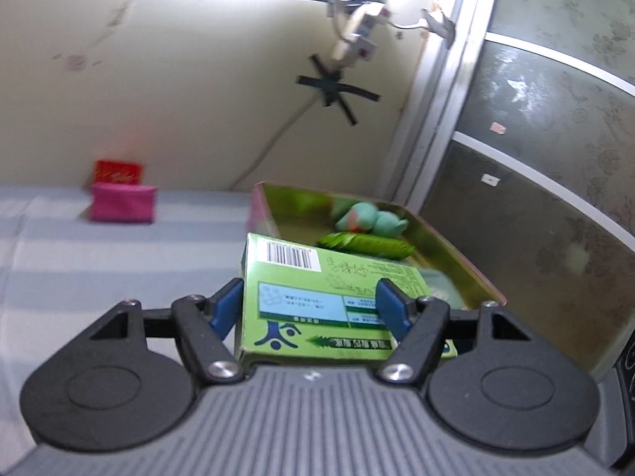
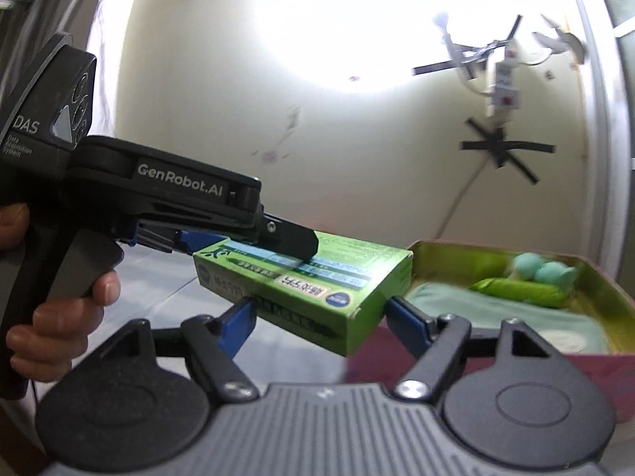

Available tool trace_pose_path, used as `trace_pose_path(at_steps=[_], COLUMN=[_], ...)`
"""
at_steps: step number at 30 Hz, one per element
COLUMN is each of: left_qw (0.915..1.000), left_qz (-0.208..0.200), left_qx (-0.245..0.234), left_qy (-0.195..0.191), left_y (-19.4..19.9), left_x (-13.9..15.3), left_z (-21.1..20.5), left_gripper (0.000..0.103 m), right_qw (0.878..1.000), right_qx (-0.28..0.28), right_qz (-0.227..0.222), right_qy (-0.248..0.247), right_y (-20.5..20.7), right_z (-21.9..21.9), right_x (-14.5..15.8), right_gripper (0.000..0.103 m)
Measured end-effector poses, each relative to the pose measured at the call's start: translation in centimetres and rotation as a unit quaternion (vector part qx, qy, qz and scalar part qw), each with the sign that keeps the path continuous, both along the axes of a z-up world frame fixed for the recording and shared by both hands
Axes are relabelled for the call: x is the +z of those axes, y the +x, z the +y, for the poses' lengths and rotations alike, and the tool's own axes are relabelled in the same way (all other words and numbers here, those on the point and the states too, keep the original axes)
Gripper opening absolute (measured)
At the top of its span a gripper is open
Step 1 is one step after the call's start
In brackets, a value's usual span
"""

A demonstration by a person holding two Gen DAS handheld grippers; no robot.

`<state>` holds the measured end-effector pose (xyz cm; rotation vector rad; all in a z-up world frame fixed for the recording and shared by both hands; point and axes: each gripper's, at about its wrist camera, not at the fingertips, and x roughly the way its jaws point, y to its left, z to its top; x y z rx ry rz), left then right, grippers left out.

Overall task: Organize objects
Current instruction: 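Carry the green box with both tools into the tin and open both, then move the right tool away from the tin toward the magenta pouch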

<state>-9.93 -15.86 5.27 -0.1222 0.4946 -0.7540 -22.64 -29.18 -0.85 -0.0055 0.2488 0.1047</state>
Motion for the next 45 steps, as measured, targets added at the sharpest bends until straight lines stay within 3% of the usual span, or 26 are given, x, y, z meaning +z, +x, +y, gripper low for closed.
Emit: trace_pose_path(at_steps=[9, 11, 14, 16, 19, 22, 26, 37, 45], left_qw=[0.9984, 0.9979, 0.995, 0.995, 0.9963, 0.995, 0.9965, 0.9967, 0.9963], left_qz=[-0.016, -0.017, -0.028, -0.012, -0.011, -0.018, -0.009, -0.013, -0.027], left_qx=[-0.044, -0.043, 0.009, 0.032, 0.025, 0.022, 0.0, -0.029, -0.027], left_qy=[0.031, 0.045, 0.095, 0.094, 0.081, 0.096, 0.084, 0.075, 0.077], left_y=[3.4, 5.1, 7.6, 8.1, 7.1, 5.8, 4.5, 1.6, 1.0], left_x=[0.6, 0.3, -0.9, -1.6, -2.5, -3.2, -3.3, -3.0, -2.9], left_z=[-8.8, -10.8, -13.2, -12.6, -11.0, -10.6, -10.4, -9.4, -7.2], left_gripper=[0.073, 0.074, 0.074, 0.074, 0.076, 0.076, 0.076, 0.076, 0.076], right_qw=[0.998, 0.996, 0.989, 0.983, 0.982, 0.977, 0.97, 0.965, 0.967], right_qx=[-0.06, -0.074, -0.13, -0.171, -0.155, -0.179, -0.192, -0.218, -0.209], right_qz=[0.006, 0.025, 0.05, 0.063, 0.043, 0.043, 0.033, 0.002, -0.006], right_qy=[0.024, 0.032, 0.038, 0.036, 0.098, 0.107, 0.146, 0.146, 0.143], right_y=[2.7, 5.0, 9.6, 10.9, 8.4, 5.9, 2.2, -2.6, -3.1], right_z=[-7.2, -9.0, -11.4, -12.6, -13.9, -13.7, -13.1, -11.8, -10.6], right_x=[1.0, 1.1, 0.9, 0.6, 0.1, -0.9, -1.5, 0.7, 1.9], right_gripper=[0.078, 0.09, 0.092, 0.088, 0.09, 0.09, 0.09, 0.089, 0.089])
